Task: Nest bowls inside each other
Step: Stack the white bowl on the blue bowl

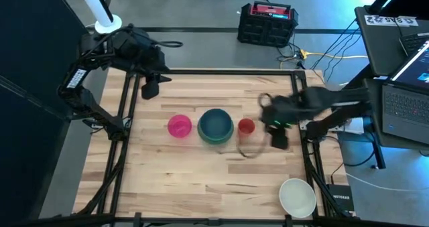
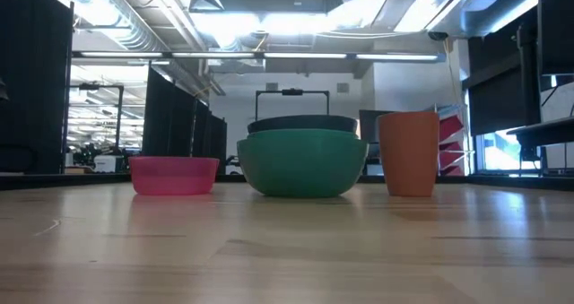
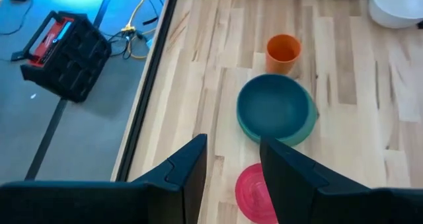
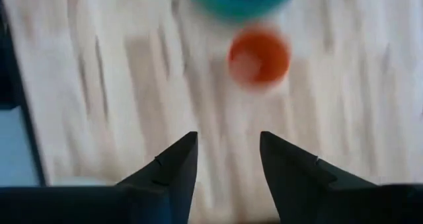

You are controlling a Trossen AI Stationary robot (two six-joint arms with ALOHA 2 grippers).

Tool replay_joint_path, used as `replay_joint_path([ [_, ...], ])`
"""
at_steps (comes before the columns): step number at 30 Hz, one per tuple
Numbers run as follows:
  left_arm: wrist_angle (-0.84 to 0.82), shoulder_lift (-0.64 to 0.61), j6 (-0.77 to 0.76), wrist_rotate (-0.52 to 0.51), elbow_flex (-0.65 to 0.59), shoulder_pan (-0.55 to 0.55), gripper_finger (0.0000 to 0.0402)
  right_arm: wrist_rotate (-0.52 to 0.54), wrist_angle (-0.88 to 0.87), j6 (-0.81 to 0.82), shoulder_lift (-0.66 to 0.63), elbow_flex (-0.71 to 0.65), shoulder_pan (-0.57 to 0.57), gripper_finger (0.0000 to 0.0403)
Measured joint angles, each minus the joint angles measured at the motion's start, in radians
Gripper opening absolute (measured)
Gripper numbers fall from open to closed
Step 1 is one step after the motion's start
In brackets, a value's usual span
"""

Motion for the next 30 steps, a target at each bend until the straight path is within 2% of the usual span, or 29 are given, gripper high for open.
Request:
replay_joint_path([
  [4, 0.001, -0.001, 0.000, 0.000, 0.000, -0.011, 0.0124, -0.028, 0.005, 0.204, -0.114, -0.134, 0.220, 0.0152],
  [8, 0.000, -0.001, -0.009, 0.000, 0.000, -0.015, 0.0124, -0.063, 0.018, 0.372, -0.140, -0.252, 0.447, 0.0152],
  [12, 0.000, -0.001, -0.012, 0.000, 0.000, -0.015, 0.0124, -0.117, 0.206, 0.511, -0.137, -0.388, 0.650, 0.0152],
  [26, 0.000, -0.001, -0.021, 0.000, 0.000, -0.015, 0.0124, -0.086, 0.522, 0.757, -0.136, -0.683, 0.812, 0.0152],
  [30, 0.000, -0.001, -0.024, 0.000, 0.000, -0.015, 0.0124, -0.084, 0.538, 0.771, -0.136, -0.712, 0.818, 0.0152],
])
